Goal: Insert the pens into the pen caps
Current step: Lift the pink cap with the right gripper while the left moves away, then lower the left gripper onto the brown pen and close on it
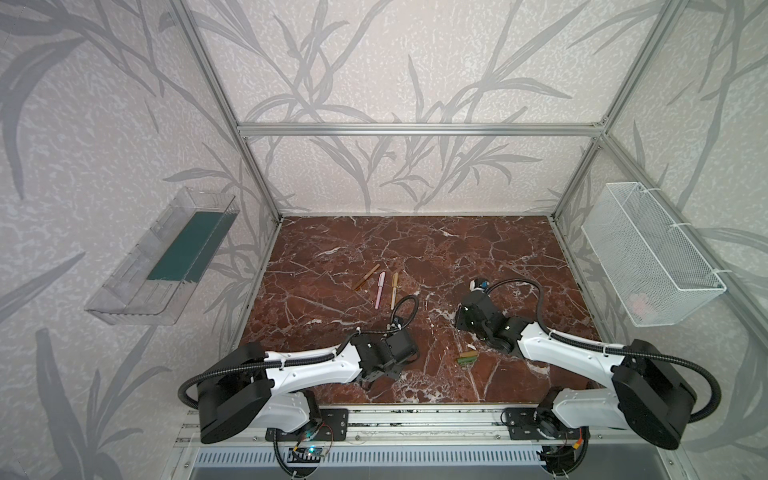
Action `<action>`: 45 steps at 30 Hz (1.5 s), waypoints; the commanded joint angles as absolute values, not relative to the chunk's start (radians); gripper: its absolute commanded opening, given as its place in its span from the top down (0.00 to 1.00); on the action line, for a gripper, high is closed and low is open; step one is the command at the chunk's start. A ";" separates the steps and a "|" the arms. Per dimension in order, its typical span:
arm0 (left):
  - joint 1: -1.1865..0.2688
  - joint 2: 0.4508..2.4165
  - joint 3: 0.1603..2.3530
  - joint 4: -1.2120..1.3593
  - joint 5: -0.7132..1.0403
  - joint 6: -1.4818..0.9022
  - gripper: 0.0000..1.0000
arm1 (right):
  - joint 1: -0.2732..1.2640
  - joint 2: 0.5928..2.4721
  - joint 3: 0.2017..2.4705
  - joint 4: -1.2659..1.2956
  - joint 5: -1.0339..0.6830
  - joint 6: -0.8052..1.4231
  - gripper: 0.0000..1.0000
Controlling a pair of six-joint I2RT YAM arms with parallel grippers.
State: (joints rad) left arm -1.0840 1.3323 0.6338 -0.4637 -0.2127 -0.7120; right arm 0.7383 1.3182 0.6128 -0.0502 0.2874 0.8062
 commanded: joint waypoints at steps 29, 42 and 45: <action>-1.086 1.537 0.756 -0.560 -0.341 -0.761 0.69 | 0.736 1.232 0.576 -0.068 0.323 0.786 0.98; -1.087 1.535 0.742 -0.534 -0.277 -0.756 0.73 | 0.736 1.232 0.578 -0.070 0.321 0.787 0.97; -1.087 1.500 0.722 -0.531 -0.252 -0.757 0.73 | 0.736 1.229 0.577 -0.071 0.320 0.787 0.97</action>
